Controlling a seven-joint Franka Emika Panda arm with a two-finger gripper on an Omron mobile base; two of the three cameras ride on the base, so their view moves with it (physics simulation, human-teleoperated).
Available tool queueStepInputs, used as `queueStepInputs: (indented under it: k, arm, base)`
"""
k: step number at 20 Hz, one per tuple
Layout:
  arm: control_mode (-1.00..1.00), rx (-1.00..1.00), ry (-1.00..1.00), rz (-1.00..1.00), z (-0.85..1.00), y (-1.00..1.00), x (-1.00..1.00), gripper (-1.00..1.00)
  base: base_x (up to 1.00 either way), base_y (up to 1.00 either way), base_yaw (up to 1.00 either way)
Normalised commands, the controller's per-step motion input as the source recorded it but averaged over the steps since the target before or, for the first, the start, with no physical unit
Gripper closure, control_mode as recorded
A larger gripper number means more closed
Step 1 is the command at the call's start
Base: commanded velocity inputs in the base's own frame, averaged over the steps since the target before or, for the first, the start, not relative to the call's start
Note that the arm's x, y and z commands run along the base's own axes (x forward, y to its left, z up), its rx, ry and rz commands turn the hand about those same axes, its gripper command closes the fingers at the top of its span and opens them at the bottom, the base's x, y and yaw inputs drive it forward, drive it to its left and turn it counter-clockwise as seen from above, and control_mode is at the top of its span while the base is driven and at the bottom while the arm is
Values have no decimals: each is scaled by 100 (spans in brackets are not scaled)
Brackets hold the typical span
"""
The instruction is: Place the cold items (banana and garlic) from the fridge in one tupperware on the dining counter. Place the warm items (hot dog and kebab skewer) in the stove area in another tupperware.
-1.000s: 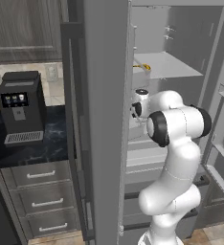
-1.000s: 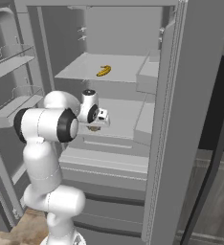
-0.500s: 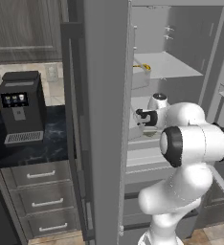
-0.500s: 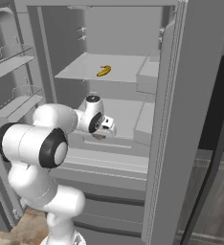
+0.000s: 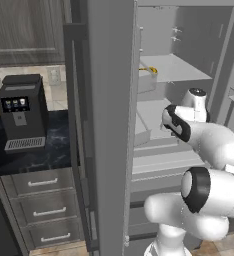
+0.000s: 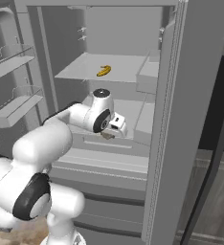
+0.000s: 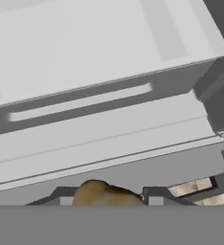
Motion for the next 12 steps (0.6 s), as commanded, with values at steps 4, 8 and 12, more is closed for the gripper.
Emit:
queueStepInputs:
  k: [4, 8, 12]
  arm:
    - [-100, 8, 0, -3, 93, -17, -74, 100]
    - [-100, 5, 0, -5, 73, 0, -77, 100]
    - [-100, 1, -1, -7, 58, 2, -79, 100]
  base:
    - [0, 0, 0]
    - [0, 0, 0]
    - [0, 0, 0]
